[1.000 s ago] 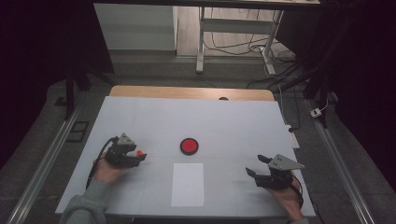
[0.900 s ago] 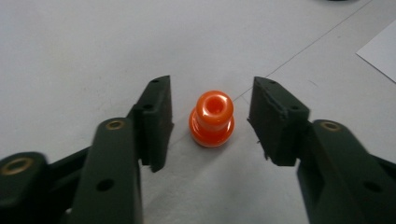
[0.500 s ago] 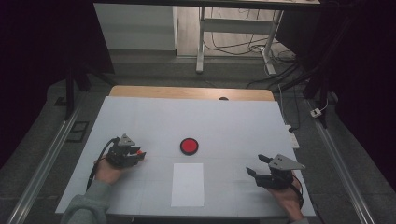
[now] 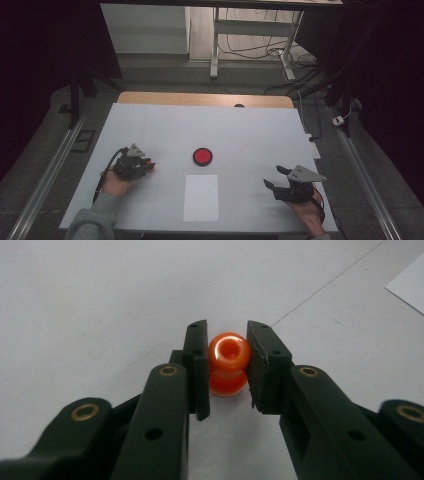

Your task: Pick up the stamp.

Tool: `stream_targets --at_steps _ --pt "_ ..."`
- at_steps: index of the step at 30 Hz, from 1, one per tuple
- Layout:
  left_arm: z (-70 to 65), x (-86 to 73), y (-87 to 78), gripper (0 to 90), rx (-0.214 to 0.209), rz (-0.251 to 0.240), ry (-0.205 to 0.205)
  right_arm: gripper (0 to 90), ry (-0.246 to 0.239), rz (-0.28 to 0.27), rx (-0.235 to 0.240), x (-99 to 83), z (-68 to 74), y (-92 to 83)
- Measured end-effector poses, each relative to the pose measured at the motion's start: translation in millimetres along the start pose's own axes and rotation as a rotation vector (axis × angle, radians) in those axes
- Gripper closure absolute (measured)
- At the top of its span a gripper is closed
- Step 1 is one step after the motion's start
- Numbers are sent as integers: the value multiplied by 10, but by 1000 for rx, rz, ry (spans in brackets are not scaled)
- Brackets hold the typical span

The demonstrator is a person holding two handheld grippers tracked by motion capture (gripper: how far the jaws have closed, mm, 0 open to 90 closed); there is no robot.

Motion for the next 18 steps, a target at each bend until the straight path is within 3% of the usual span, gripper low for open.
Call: stream_targets --at_steps 18 --pt "-33 79 -93 725 -28 -74 -10 294 -1 1 -3 -4 -1 1"
Point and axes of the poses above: each handheld gripper's, and its own axes: y roughly forward along the jaws, x roughly out of its top, z roughly to its left, the point moved 8 cm from there along y, roughly forward along the jaws, and after that the axes turned 6 degrees about -z, right-handed, at the moved point
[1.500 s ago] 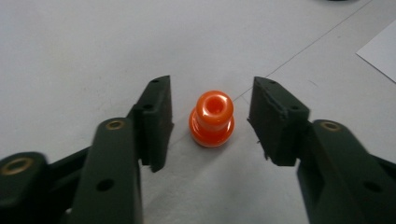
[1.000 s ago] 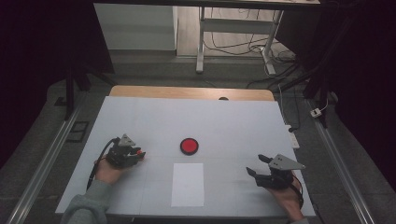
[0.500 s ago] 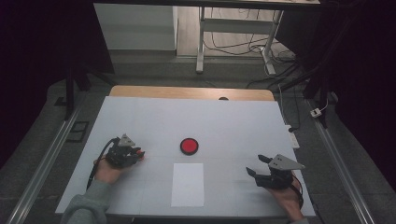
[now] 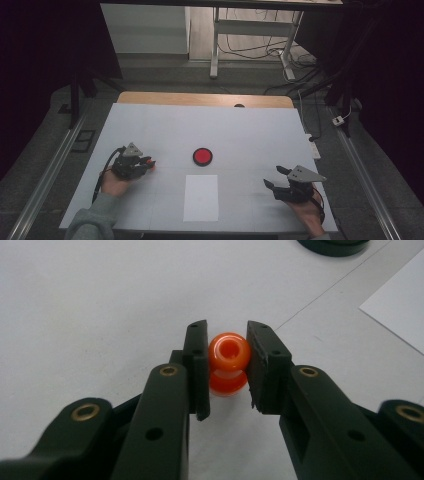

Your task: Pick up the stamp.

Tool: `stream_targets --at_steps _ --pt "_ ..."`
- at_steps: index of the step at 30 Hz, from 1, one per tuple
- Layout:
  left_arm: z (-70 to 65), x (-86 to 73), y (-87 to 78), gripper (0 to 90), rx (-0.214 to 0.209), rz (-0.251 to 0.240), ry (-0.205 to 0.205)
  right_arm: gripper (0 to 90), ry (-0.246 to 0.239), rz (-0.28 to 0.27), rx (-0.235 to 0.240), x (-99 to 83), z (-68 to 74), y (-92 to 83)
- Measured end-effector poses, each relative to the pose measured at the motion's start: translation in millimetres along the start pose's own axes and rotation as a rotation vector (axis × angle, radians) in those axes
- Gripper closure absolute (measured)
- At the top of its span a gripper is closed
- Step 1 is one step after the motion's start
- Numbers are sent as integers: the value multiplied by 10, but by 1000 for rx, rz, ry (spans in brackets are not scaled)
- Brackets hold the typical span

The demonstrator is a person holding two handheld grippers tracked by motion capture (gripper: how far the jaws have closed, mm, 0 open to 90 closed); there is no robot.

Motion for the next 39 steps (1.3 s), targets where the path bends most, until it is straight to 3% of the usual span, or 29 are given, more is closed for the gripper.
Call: stream_targets --at_steps 19,30,39 --pt "-164 220 -172 725 -74 -136 -16 299 -2 -6 -3 12 11 -1" --pt "-319 347 -235 724 -134 -185 -15 300 -2 -5 -4 10 12 0" --pt "-430 426 -271 724 -194 -212 -39 301 -2 -3 -4 5 10 2"
Point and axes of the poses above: each handheld gripper's, and its own axes: y roughly forward along the jaws, x roughly out of its top, z roughly to its left, the point moved 8 cm from there along y, roughly forward along the jaws, and after that the axes turned 6 degrees about -z, right-handed, at the moved point
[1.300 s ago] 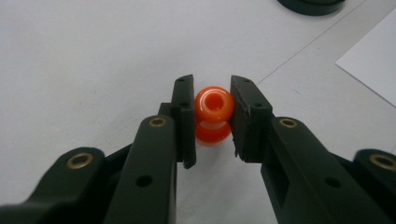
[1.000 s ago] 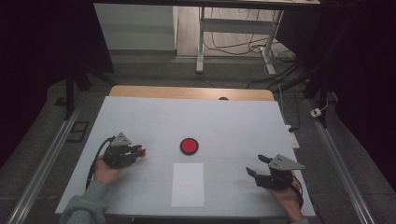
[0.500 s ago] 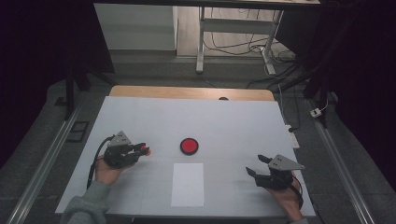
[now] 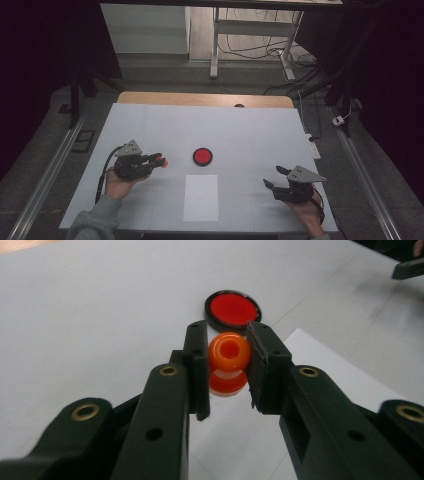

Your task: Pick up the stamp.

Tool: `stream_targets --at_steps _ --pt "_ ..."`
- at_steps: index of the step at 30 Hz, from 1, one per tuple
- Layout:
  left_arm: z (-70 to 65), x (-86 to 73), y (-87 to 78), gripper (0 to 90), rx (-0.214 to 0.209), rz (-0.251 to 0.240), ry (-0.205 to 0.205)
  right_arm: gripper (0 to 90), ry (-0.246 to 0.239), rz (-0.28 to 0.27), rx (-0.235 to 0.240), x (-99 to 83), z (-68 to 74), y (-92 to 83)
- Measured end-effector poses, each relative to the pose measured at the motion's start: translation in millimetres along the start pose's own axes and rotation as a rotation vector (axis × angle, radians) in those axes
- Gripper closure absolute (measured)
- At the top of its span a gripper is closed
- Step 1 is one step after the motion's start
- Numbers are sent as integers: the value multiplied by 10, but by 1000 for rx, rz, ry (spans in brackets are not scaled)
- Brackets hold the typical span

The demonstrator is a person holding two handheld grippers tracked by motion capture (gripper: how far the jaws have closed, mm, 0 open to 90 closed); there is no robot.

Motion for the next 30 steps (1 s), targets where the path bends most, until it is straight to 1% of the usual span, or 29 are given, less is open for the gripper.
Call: stream_targets --at_steps 5,8,15,25,30 --pt "-73 43 10 724 -14 -8 13 301 1 3 1 -4 5 3" --pt "-115 69 18 724 -37 -20 0 301 2 4 1 -5 6 3" --pt "-198 113 31 724 -66 -35 -1 302 2 2 1 -2 4 1" --pt "-350 178 70 724 -104 -43 21 302 -3 7 2 -1 11 3" --pt "-392 183 100 724 -112 -40 28 303 -3 5 4 1 16 7"
Point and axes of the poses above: each handheld gripper's, and its own axes: y roughly forward along the jaws, x roughly out of its top, z roughly to its left, the point moved 8 cm from there along y, roughly forward along the jaws, and after that the axes turned 6 degrees about -z, right-handed, at the moved point
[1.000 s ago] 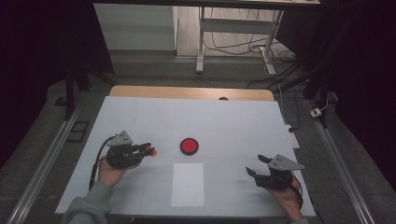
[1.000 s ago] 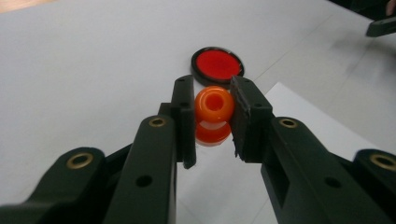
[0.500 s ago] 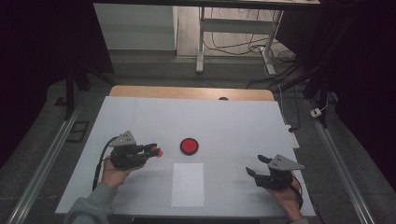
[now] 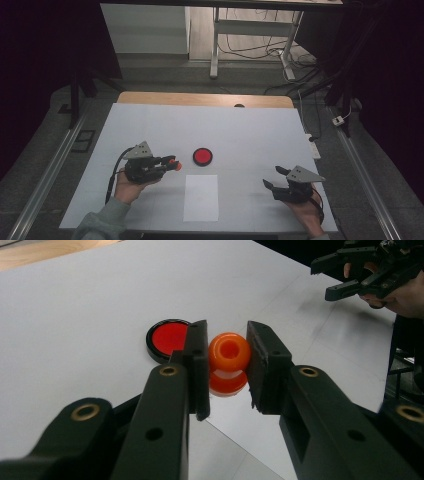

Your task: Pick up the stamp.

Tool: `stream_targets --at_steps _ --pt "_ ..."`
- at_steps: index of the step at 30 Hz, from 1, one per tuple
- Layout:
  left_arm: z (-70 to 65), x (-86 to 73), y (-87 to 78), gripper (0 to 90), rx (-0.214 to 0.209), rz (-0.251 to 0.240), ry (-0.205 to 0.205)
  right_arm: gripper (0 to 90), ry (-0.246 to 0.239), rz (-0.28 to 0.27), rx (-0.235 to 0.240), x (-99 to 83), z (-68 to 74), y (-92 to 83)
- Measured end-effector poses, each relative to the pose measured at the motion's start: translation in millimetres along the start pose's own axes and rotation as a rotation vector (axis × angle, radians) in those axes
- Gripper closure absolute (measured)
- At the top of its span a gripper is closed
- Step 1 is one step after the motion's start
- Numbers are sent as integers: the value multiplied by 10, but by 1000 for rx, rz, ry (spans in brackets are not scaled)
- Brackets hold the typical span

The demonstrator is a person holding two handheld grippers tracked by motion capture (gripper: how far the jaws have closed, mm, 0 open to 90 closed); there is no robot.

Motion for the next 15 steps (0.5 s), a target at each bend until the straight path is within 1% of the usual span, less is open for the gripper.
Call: stream_targets --at_steps 8,15 --pt "-68 24 76 724 -21 -2 4 303 -2 3 -1 -1 4 3" --pt "-181 65 194 724 -52 7 25 302 0 -1 2 2 12 11"
Point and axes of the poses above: each handheld gripper's, and its own axes: y roughly forward along the jaws, x roughly out of its top, z roughly to its left, the point moved 8 cm from there along y, roughly forward along the jaws, and after that the axes turned 6 degrees about -z, right-handed, at the moved point
